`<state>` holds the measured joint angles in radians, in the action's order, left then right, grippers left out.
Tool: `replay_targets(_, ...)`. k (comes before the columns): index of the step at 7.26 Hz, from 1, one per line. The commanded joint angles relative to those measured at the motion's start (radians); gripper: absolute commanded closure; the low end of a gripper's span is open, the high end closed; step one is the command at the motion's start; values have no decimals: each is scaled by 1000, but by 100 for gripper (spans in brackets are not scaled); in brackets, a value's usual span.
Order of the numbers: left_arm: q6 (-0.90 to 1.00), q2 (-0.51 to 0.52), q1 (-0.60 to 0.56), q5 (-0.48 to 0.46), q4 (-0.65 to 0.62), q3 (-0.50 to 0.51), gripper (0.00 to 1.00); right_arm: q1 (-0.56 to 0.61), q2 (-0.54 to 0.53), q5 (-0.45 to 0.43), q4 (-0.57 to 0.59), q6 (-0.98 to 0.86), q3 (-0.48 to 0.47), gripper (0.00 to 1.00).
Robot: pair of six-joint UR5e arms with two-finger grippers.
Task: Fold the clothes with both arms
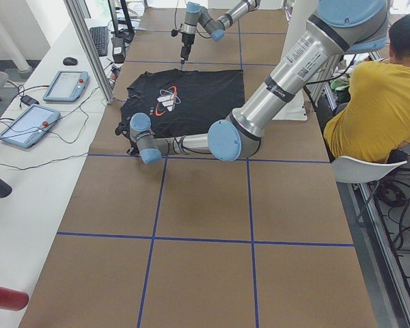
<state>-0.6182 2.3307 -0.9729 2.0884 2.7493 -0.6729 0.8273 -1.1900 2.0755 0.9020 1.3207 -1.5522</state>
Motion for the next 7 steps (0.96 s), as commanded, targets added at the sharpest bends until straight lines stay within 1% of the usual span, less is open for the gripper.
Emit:
replay_targets(1, -26, 9, -7, 2, 1, -8, 100, -2, 1, 0, 0, 0, -3, 0)
replay_targets(2, -84, 7, -15, 12, -14, -92, 100, -1, 0, 1, 0, 0, -12, 0)
replay_targets(3, -162, -22, -24, 100, -96, -240, 100, -1, 0, 1, 0, 0, -12, 0)
replay_targets(4, -272, -39, -14, 120, -188, -367, 100, -1, -2, 3, -2, -2, -11, 0)
replay_targets(5, -429, -13, 3, 105, -218, -408, 100, -1, -2, 8, -2, -2, -11, 0)
replay_targets(6, -474, 1, 69, 37, -221, -413, 100, -1, -2, 8, -3, -6, -3, 0)
replay_targets(7, -491, 51, 130, -66, -239, -390, 100, -1, -2, 9, -3, -11, -3, 0)
